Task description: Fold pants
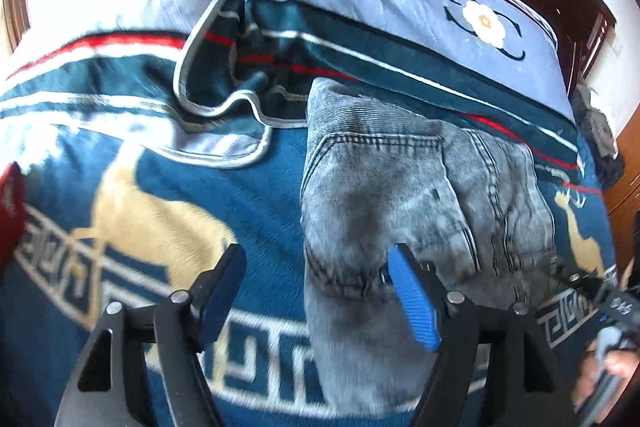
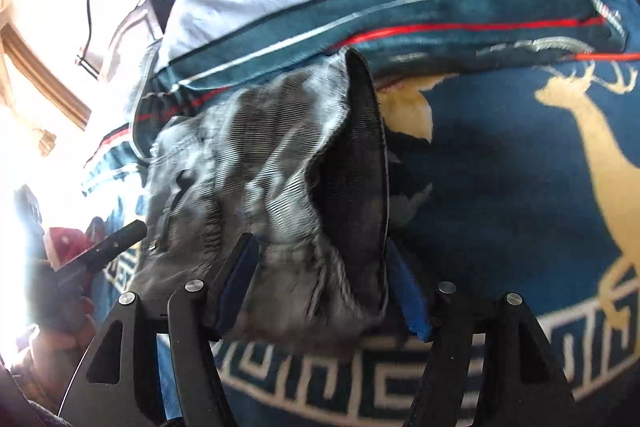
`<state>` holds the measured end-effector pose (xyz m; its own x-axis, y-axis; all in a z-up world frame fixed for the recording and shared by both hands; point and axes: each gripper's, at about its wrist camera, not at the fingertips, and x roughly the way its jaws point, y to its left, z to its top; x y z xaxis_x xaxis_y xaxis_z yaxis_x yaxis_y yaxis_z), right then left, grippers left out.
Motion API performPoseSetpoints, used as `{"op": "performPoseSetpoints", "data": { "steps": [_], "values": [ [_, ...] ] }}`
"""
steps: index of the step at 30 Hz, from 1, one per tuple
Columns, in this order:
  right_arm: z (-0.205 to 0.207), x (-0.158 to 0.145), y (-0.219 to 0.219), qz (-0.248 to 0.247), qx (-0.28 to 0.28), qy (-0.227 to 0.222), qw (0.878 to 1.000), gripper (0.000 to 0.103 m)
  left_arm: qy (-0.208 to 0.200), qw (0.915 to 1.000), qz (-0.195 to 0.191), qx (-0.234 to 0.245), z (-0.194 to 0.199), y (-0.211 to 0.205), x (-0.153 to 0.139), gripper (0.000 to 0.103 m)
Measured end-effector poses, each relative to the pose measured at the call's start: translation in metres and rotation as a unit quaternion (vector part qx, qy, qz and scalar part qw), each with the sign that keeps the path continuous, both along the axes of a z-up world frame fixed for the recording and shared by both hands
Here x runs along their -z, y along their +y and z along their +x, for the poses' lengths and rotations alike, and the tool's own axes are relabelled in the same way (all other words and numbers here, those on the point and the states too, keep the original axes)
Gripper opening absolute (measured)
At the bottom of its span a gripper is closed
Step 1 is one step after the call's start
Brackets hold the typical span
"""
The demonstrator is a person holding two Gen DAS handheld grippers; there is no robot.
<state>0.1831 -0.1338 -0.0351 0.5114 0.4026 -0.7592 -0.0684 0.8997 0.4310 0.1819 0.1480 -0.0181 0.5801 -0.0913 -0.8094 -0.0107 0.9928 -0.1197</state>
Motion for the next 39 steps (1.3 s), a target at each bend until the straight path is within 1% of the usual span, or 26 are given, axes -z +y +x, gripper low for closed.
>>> {"op": "performPoseSetpoints", "data": {
  "steps": [1,3,6,10,13,15,18,20,21,26,31,34,36,39],
  "values": [
    [-0.006,-0.004,0.0,-0.002,0.001,-0.002,1.0,0.069,0.0,1.0,0.009,0.003,-0.004,-0.004,-0.002,0.076],
    [-0.021,-0.013,-0.001,0.002,0.002,-0.007,1.0,0.07,0.004,0.9996,0.026,0.007,-0.015,-0.009,-0.005,0.076],
    [-0.04,-0.025,-0.001,0.009,0.004,-0.01,1.0,0.072,0.004,0.9992,0.039,0.01,-0.028,-0.016,-0.012,0.078],
    [-0.062,-0.04,0.007,0.004,-0.004,-0.019,1.0,0.074,-0.004,0.9993,0.037,0.008,-0.046,-0.019,-0.025,0.083],
    [-0.078,-0.052,0.013,-0.013,-0.02,-0.033,0.999,0.075,-0.009,0.9991,0.04,0.006,-0.061,-0.02,-0.035,0.086],
    [-0.089,-0.062,0.018,-0.024,-0.029,-0.047,0.998,0.078,-0.01,0.9992,0.039,0.006,-0.07,-0.02,-0.04,0.088],
    [-0.105,-0.077,0.025,-0.04,-0.037,-0.067,0.996,0.081,-0.016,0.9992,0.038,0.002,-0.085,-0.019,-0.047,0.094],
    [-0.116,-0.086,0.03,-0.052,-0.04,-0.081,0.995,0.084,-0.024,0.9991,0.036,0.0,-0.096,-0.019,-0.051,0.102],
    [-0.121,-0.091,0.033,-0.061,-0.042,-0.088,0.993,0.086,-0.025,0.9991,0.036,0.0,-0.101,-0.02,-0.054,0.103],
    [-0.149,-0.11,0.041,-0.093,-0.04,-0.117,0.988,0.093,-0.023,0.9989,0.04,-0.003,-0.122,-0.024,-0.062,0.103],
    [-0.175,-0.121,0.047,-0.126,-0.041,-0.129,0.983,0.095,-0.031,0.9987,0.039,-0.008,-0.143,-0.033,-0.07,0.103],
    [-0.185,-0.128,0.05,-0.147,-0.04,-0.138,0.979,0.096,-0.039,0.9982,0.045,-0.01,-0.153,-0.04,-0.077,0.103],
    [-0.191,-0.134,0.05,-0.152,-0.039,-0.144,0.977,0.097,-0.046,0.9977,0.05,-0.009,-0.159,-0.044,-0.083,0.103],
    [-0.196,-0.139,0.047,-0.147,-0.036,-0.146,0.978,0.098,-0.053,0.9966,0.064,-0.005,-0.167,-0.049,-0.09,0.103]
  ]
}}
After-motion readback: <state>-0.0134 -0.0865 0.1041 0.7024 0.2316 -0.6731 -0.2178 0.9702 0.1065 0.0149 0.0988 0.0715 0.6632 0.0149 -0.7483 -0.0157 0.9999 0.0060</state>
